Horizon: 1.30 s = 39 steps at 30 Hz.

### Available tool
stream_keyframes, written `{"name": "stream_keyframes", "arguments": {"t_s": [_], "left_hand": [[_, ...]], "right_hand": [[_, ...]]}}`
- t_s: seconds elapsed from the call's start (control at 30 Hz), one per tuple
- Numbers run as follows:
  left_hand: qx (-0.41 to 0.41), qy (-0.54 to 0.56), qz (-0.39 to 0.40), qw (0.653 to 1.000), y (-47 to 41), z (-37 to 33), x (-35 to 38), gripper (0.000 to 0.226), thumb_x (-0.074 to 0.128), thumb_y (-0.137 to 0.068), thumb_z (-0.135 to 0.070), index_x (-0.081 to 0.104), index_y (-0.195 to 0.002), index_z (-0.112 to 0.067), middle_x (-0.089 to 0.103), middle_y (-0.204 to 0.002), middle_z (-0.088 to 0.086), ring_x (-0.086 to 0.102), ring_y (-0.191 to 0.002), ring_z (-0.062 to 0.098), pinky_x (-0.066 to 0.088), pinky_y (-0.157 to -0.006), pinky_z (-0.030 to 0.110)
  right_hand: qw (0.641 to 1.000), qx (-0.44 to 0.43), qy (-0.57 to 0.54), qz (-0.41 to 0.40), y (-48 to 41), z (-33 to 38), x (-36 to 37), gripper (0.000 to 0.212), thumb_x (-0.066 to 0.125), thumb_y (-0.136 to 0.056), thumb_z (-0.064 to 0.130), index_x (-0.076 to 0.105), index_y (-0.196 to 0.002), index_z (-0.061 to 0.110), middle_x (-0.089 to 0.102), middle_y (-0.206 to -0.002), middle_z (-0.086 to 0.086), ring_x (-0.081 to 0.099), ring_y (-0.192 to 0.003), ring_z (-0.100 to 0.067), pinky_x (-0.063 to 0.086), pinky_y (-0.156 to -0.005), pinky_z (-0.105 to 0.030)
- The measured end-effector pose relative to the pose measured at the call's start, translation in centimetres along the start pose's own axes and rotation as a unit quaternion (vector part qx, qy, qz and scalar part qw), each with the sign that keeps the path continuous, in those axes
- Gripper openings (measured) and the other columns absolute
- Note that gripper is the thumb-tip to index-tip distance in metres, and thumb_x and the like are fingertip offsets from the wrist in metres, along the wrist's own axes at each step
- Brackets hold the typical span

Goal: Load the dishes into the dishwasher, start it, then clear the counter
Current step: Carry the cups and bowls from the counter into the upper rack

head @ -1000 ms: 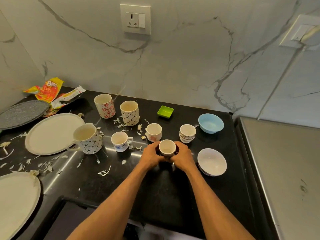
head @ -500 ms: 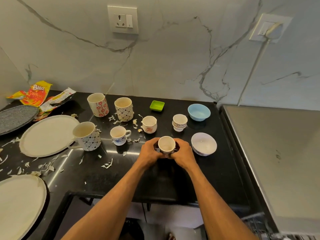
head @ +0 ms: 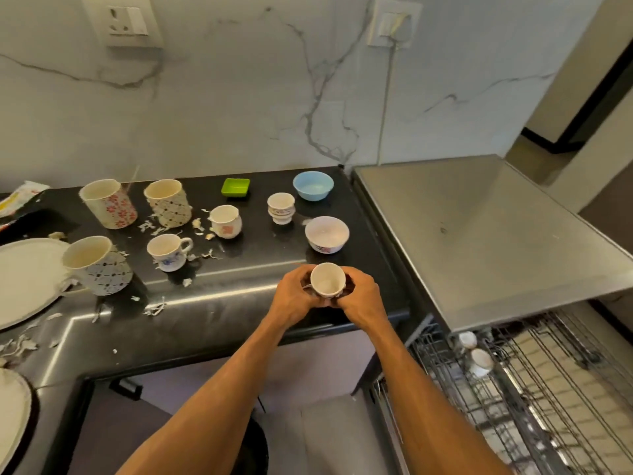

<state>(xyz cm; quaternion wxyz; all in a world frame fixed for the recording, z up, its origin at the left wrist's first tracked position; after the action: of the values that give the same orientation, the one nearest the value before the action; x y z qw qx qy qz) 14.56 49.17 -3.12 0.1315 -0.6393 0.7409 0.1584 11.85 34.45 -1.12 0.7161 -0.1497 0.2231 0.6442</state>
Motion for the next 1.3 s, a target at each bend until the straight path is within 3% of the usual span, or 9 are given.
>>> {"name": "stream_keyframes", "arguments": {"t_s": [0.17,0.33,0.43,0.57,0.67,0.83,1.0,1.17,1.3], "left_hand": [[0.025,-0.002,0.037,0.999,1.7,-3.1,5.8,0.064,0.090,-0.062,-0.016,0.059,-0.119,-0.022,0.065,-0.108,-0.011,0.061,-0.092,0.003,0.044,-0.073,0.009],[0.025,0.010,0.053,0.998,4.2,-5.5,13.3,0.066,0.092,-0.056,-0.015,0.063,-0.115,-0.021,0.070,-0.106,-0.007,0.067,-0.097,0.007,0.055,-0.087,0.029],[0.028,0.004,0.069,0.997,6.1,-7.6,19.1,0.067,0.093,-0.053,-0.011,0.064,-0.112,-0.020,0.071,-0.104,-0.005,0.067,-0.097,0.012,0.054,-0.085,0.025],[0.008,-0.015,0.112,0.994,7.8,-9.1,26.1,0.070,0.093,-0.051,-0.020,0.066,-0.115,-0.018,0.072,-0.105,-0.004,0.066,-0.100,0.013,0.051,-0.088,0.027],[-0.005,-0.043,0.170,0.985,9.3,-9.6,30.7,0.063,0.091,-0.058,-0.023,0.066,-0.116,-0.018,0.068,-0.101,-0.012,0.063,-0.095,0.005,0.045,-0.077,0.008],[-0.090,-0.027,0.222,0.971,10.5,-8.9,36.4,0.045,0.085,-0.071,-0.023,0.066,-0.110,-0.011,0.072,-0.106,0.008,0.067,-0.101,0.022,0.053,-0.092,0.045],[-0.170,0.008,0.199,0.965,10.6,-6.7,40.9,0.052,0.085,-0.071,-0.029,0.057,-0.110,-0.007,0.067,-0.103,0.008,0.066,-0.093,0.025,0.055,-0.083,0.045],[-0.200,0.016,0.207,0.958,9.9,-6.6,44.0,0.022,0.077,-0.080,-0.015,0.055,-0.080,-0.019,0.060,-0.077,0.000,0.060,-0.073,0.017,0.052,-0.068,0.032],[-0.227,0.025,0.235,0.945,7.7,-4.5,46.5,0.012,0.074,-0.084,-0.024,0.063,-0.082,-0.020,0.069,-0.084,0.004,0.066,-0.079,0.020,0.057,-0.076,0.035]], "right_hand": [[0.999,-0.022,-0.004,-0.043,2.7,-3.1,-5.5,0.052,0.075,-0.076,0.001,0.063,-0.126,0.011,0.067,-0.121,-0.007,0.059,-0.105,-0.013,0.046,-0.091,-0.024],[0.997,-0.010,-0.013,-0.071,5.7,-7.6,-12.2,0.051,0.077,-0.071,0.000,0.066,-0.120,0.011,0.070,-0.111,-0.003,0.060,-0.096,-0.012,0.053,-0.087,-0.030],[0.998,0.006,-0.005,-0.065,7.8,-11.3,-17.1,0.051,0.081,-0.070,0.005,0.067,-0.118,0.013,0.071,-0.110,-0.003,0.063,-0.094,-0.014,0.051,-0.078,-0.022],[0.998,0.046,0.004,-0.044,10.1,-17.0,-22.2,0.055,0.081,-0.066,0.016,0.067,-0.119,0.015,0.072,-0.109,-0.005,0.067,-0.098,-0.020,0.056,-0.086,-0.041],[0.997,0.079,-0.008,-0.024,12.2,-20.8,-25.2,0.062,0.085,-0.062,0.018,0.066,-0.121,0.012,0.072,-0.110,-0.006,0.068,-0.098,-0.021,0.057,-0.086,-0.042],[0.985,0.137,-0.105,-0.004,15.4,-25.4,-28.1,0.051,0.076,-0.075,-0.004,0.064,-0.123,0.007,0.071,-0.110,-0.005,0.068,-0.101,-0.019,0.056,-0.082,-0.022],[0.970,0.202,-0.135,-0.004,16.3,-29.7,-28.5,0.043,0.076,-0.077,-0.002,0.066,-0.111,0.022,0.073,-0.106,0.000,0.070,-0.101,-0.021,0.055,-0.093,-0.042],[0.970,0.222,-0.098,-0.026,15.8,-32.7,-28.1,0.053,0.075,-0.067,0.006,0.067,-0.104,0.042,0.075,-0.098,0.000,0.071,-0.093,-0.027,0.058,-0.082,-0.051],[0.954,0.273,-0.096,-0.076,13.9,-35.5,-27.9,0.034,0.073,-0.081,0.003,0.070,-0.113,0.013,0.076,-0.096,-0.002,0.072,-0.087,-0.021,0.059,-0.080,-0.035]]}}
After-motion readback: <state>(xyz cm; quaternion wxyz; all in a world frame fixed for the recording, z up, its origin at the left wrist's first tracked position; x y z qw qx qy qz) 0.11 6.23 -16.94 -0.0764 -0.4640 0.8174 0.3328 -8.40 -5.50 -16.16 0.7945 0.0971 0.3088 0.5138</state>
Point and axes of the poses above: each hand's wrist, its own y-axis away from the middle knuckle, its own x-axis out of the palm, z = x × y, the point moved 2 cm from there along -y, towards the middle knuckle
